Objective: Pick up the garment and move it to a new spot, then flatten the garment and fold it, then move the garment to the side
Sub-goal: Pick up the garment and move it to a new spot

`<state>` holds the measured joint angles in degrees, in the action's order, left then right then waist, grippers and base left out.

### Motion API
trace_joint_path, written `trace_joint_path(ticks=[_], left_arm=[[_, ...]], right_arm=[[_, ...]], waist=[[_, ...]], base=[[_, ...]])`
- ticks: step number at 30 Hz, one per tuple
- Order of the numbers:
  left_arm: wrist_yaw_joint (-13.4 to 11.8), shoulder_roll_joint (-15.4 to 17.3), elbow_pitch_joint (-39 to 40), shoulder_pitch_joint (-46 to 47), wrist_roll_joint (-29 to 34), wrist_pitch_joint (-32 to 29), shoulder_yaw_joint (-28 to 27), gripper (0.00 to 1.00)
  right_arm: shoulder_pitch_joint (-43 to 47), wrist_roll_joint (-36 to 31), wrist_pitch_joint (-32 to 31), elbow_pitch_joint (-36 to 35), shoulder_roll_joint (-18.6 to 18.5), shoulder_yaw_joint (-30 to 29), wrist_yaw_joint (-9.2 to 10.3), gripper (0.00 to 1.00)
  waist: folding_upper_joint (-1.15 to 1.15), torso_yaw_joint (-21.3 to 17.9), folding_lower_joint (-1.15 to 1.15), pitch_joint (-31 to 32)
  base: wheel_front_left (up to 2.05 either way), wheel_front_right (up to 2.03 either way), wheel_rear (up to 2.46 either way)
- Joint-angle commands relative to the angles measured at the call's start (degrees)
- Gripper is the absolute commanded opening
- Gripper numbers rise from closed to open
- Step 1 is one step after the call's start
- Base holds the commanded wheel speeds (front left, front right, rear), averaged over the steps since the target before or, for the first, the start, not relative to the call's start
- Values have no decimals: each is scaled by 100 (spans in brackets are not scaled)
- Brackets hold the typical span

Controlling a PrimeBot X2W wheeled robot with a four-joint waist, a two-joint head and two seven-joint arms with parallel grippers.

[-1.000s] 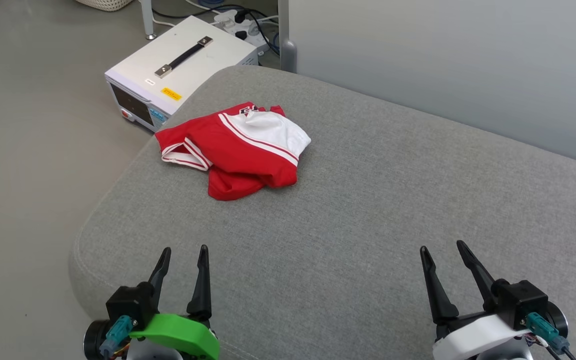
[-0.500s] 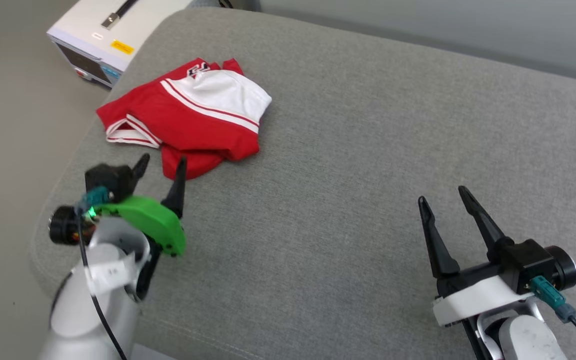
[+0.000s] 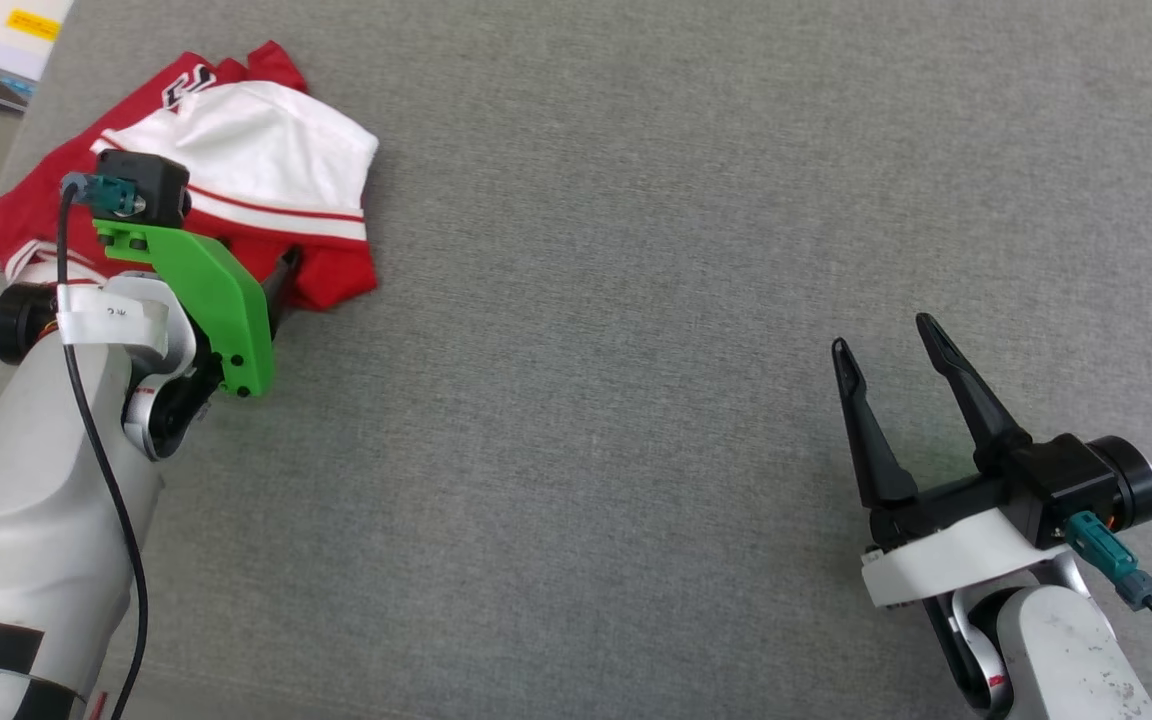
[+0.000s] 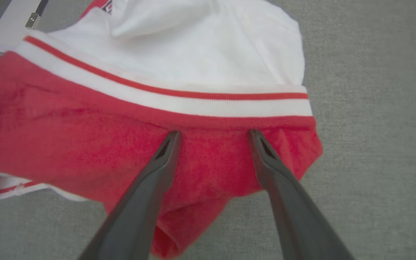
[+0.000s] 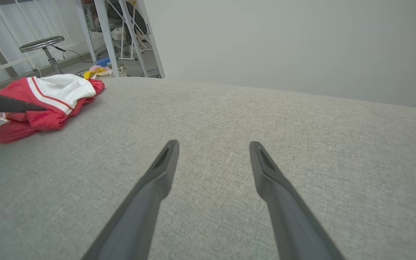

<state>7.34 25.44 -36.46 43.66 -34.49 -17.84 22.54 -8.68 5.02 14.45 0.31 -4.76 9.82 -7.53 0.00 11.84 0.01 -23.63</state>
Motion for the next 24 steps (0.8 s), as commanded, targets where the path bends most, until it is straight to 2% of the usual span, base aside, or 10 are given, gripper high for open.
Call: trace_joint_path(ticks=[1,3,4,5,6,13,19,22,24], left_arm=[[13,59,-107,99,-108,-109,78,100],[14,168,-336,131,-315,-188,289,100],[14,186,-391,119,-368,-159,346,79],[14,197,-420,108,-403,-120,392,8],[14,207,-444,90,-454,-53,450,0],[14,296,-621,70,-510,921,507,0],[-22,376,-551,38,-201,1963,537,0],[-196,414,-333,8,-28,2441,526,0],[-400,509,186,-26,272,2753,635,0]], right_arm=[[-95,-33,39,8,-18,3,4,100],[-109,-27,45,38,-10,2,4,100],[-109,-26,47,53,-6,-2,4,100],[-108,-26,48,66,-3,-7,4,100],[-102,-26,49,84,1,-19,4,100],[-32,-11,53,195,28,-70,4,100],[153,46,53,280,75,-143,4,100],[282,77,54,320,101,-206,4,100],[441,126,54,328,136,-303,4,100]], waist=[[0,-315,-1,-291],[0,-370,-1,-297],[0,-375,-1,-282],[0,-375,-1,-264],[0,-368,-1,-233],[0,-264,-1,129],[0,-183,-1,722],[0,-157,-1,1050],[0,-151,-1,1409]], base=[[0,0,0],[0,0,0],[0,0,0],[0,0,0],[0,0,0],[0,0,0],[0,0,0],[0,0,0],[0,0,0]])
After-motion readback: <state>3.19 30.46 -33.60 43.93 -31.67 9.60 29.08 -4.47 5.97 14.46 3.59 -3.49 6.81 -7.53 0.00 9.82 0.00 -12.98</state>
